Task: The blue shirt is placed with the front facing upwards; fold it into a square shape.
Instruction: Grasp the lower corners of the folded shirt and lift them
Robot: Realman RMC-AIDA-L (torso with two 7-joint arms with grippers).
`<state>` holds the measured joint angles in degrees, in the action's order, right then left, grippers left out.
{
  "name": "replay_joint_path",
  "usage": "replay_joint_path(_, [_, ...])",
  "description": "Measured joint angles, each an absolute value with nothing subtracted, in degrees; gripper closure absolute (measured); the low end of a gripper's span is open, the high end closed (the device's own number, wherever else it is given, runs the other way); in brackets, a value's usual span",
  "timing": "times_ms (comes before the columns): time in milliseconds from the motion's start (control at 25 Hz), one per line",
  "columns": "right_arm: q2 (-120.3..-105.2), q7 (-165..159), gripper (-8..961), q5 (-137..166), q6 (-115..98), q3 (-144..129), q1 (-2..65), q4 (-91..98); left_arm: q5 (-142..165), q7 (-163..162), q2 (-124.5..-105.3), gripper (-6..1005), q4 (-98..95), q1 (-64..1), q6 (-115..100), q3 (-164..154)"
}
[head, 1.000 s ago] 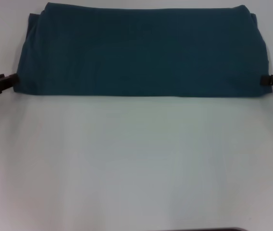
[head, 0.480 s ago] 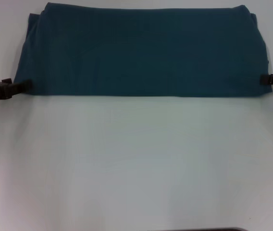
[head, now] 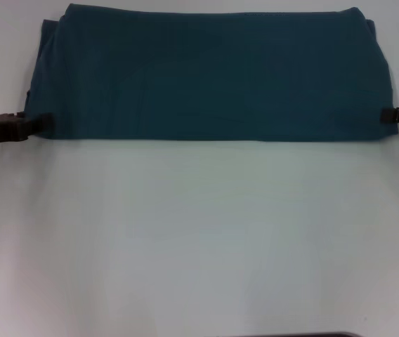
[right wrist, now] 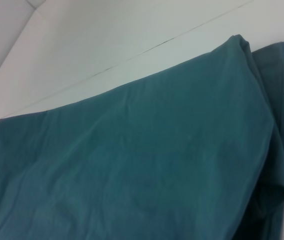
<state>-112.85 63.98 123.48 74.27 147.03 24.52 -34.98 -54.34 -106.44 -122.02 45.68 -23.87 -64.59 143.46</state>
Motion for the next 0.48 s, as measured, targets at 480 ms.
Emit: replay_joint_path(480, [-112.83,63.98,933,123.48,74.25,147.04,24.52,-34.98,-53.35,-106.48,-122.03,722,45.7,-24.42,-64.75,143.35])
